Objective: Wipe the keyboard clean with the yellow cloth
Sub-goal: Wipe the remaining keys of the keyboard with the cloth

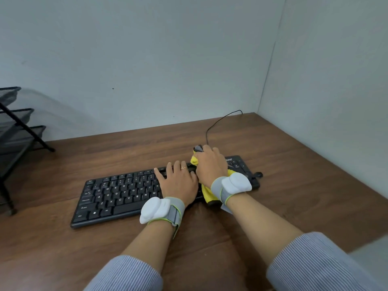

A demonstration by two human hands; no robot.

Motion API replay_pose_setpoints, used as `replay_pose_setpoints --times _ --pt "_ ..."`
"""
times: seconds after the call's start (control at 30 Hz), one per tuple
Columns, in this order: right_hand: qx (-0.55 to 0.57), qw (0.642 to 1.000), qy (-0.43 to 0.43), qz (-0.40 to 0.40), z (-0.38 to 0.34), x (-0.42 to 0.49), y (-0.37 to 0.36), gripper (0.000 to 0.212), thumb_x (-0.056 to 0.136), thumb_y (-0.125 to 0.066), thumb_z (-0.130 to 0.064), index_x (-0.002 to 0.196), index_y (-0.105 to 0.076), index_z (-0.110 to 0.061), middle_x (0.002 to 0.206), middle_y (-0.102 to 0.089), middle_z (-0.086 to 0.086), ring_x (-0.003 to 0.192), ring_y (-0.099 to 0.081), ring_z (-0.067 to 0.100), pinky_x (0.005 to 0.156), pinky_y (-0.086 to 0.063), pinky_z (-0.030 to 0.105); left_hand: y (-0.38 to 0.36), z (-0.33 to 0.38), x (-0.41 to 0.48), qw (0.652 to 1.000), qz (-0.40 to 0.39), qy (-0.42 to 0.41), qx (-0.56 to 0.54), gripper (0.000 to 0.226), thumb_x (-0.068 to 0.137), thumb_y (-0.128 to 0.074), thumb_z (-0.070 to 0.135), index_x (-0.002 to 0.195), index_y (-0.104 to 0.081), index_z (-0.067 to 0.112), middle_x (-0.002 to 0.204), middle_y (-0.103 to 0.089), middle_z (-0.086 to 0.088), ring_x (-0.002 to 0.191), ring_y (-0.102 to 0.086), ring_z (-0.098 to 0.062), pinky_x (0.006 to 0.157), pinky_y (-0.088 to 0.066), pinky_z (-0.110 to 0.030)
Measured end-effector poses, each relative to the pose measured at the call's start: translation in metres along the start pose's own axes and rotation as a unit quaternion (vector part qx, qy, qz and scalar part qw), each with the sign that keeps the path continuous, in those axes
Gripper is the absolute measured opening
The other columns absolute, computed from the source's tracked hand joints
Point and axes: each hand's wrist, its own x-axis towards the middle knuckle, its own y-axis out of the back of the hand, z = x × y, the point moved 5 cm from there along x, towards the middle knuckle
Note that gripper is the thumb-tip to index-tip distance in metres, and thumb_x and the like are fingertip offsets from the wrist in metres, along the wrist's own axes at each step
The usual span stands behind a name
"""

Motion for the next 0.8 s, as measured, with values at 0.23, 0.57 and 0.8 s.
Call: replay_pose_setpoints --times 0.23,0.57,0.8 --pt "0.001 0.999 0.039 0.000 0.004 -0.016 0.005 0.020 0.085 -0.051 -0.015 0.102 -0.063 -0.013 0.113 -0.052 0.010 0.104 -0.046 0.034 0.077 -0.041 0.040 0.001 -0.005 0.000 0.999 0.032 -0.014 -0.001 0.051 0.097 -0.022 0.040 0.142 -0.035 0.018 0.151 -0.033 0.002 0.141 -0.023 -0.020 0.111 0.005 -0.061" --pt "-0.011 0.986 0.155 -0.061 -0.020 -0.036 0.015 0.024 0.084 -0.049 -0.010 0.099 -0.066 -0.014 0.103 -0.051 0.007 0.100 -0.045 0.032 0.068 -0.036 0.037 0.021 -0.061 -0.022 0.996 -0.016 -0.072 0.043 0.122 0.050 -0.019 0.098 0.147 -0.023 0.024 0.155 -0.021 0.007 0.143 -0.014 -0.014 0.107 0.017 -0.059" --pt "-0.059 0.968 0.225 -0.095 -0.040 -0.037 0.017 0.028 0.084 -0.048 -0.008 0.103 -0.066 -0.018 0.106 -0.050 0.007 0.099 -0.044 0.031 0.071 -0.034 0.037 0.019 -0.079 -0.034 0.997 0.000 -0.055 0.047 0.125 0.048 -0.015 0.099 0.147 -0.024 0.021 0.157 -0.017 0.008 0.144 -0.010 -0.012 0.109 0.017 -0.056"
